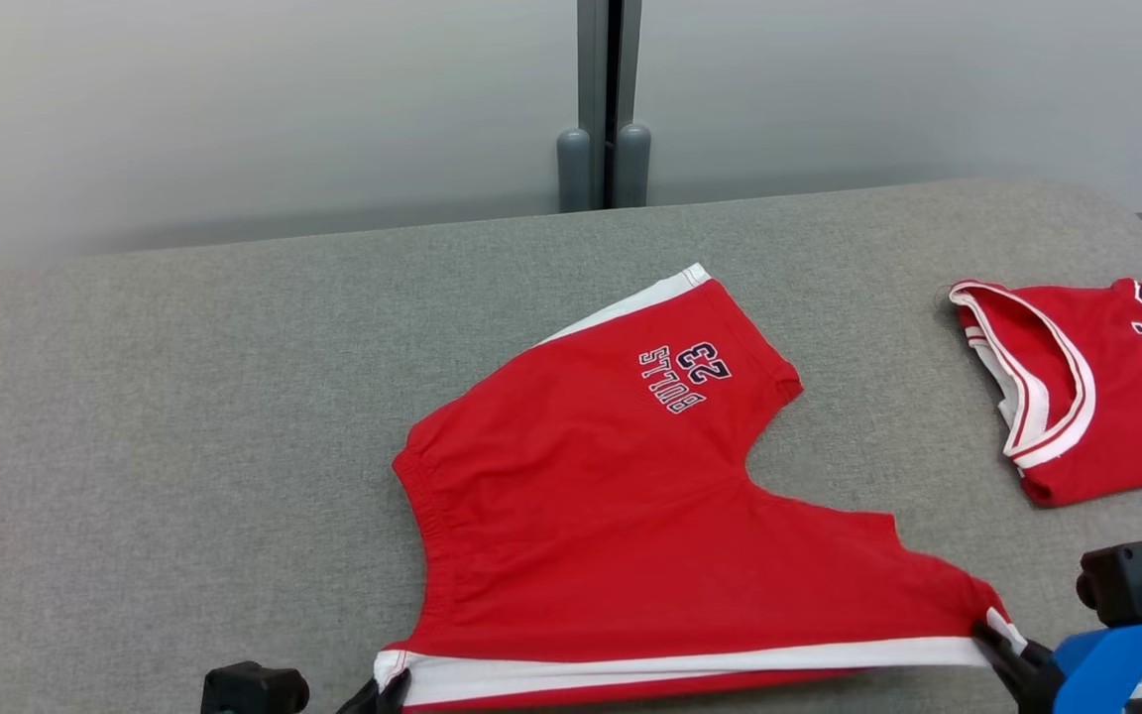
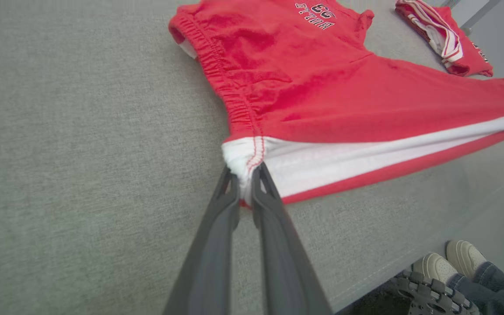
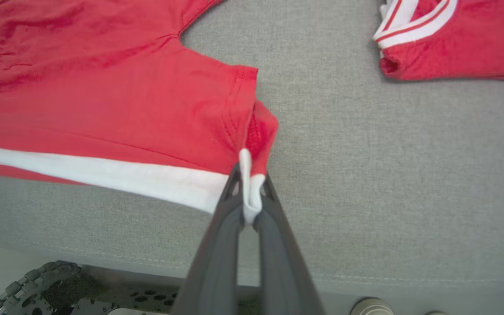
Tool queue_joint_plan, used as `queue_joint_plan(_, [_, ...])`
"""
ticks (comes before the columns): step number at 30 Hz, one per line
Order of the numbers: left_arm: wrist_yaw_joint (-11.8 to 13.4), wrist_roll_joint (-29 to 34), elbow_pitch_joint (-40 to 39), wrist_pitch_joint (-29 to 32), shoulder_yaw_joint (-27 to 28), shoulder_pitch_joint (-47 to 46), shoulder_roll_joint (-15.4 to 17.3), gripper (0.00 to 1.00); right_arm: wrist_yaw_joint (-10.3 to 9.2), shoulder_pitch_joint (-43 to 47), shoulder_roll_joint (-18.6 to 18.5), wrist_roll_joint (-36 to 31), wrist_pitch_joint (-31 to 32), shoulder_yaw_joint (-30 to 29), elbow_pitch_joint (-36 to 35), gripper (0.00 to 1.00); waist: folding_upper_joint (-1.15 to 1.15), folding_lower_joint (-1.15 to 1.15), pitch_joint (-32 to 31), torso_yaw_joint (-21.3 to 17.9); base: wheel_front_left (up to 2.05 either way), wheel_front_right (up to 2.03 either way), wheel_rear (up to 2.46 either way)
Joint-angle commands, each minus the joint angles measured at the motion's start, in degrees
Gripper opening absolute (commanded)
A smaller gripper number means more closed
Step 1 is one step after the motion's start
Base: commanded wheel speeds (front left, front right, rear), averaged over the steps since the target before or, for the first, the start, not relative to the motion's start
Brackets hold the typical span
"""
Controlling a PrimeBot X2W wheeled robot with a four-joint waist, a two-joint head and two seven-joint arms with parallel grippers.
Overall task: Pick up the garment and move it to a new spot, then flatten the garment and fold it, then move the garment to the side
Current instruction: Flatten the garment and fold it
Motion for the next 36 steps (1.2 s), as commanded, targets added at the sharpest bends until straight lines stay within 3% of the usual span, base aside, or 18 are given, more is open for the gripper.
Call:
queue_joint_plan(1, [1.64, 0.3, -0.15, 0.15, 1.69, -0.43, 1.75, 0.0, -0.66, -0.59, -0.58, -2.01, -0.23, -1.95, -1.29, 0.0, 0.0, 0.01, -0.35, 0.46, 0.0, 0.0, 0.0])
queue_joint_plan(6, [0.43, -0.63, -0.69, 0.3, 1.53, -3.49, -0.82, 0.0, -0.44, -5.24, -0.32, -2.99, -1.29, 0.19, -0.43, 0.0, 0.0, 0.01, -0.81, 0.61, 0.0, 0.0, 0.0])
queue_joint_plan(7, [-0.51, -1.39, 0.72, 0.34, 1.46, -5.74, -2.63, 0.0, -0.42, -8.42, -1.07, -3.24, -1.76, 1.49, 1.44, 0.0, 0.0, 0.01, -0.8, 0.81, 0.0, 0.0, 0.0])
queue_joint_plan(10, [-1.73, -1.07, 3.25, 0.01, 1.28, -8.42, -3.74, 0.0, -0.41, -11.96, -2.1, -3.15, -2.49, 2.44, 4.17, 0.0, 0.0, 0.01, -0.46, 1.14, 0.0, 0.0, 0.0])
queue_joint_plan(15, [-4.33, -2.05, 11.45, -1.16, 1.7, -15.3, -8.17, 0.0, -0.41, -21.66, -4.82, -2.36, -5.25, 4.38, 13.08, 0.0, 0.0, 0.01, 1.21, 2.48, 0.0, 0.0, 0.0])
queue_joint_plan(22, [-5.82, -2.86, 22.13, -2.93, 3.31, -24.06, -12.96, 0.0, -0.41, -34.96, -8.04, -1.95, -10.24, 8.28, 26.05, 0.0, 0.0, 0.01, 5.51, 4.13, 0.0, 0.0, 0.0])
queue_joint_plan(36, [-9.34, -2.57, 35.39, -7.19, 3.42, -36.21, -20.11, 0.0, -0.41, -54.66, -8.85, -2.71, -20.14, 12.52, 48.28, 0.0, 0.0, 0.01, 14.28, 8.05, 0.0, 0.0, 0.0])
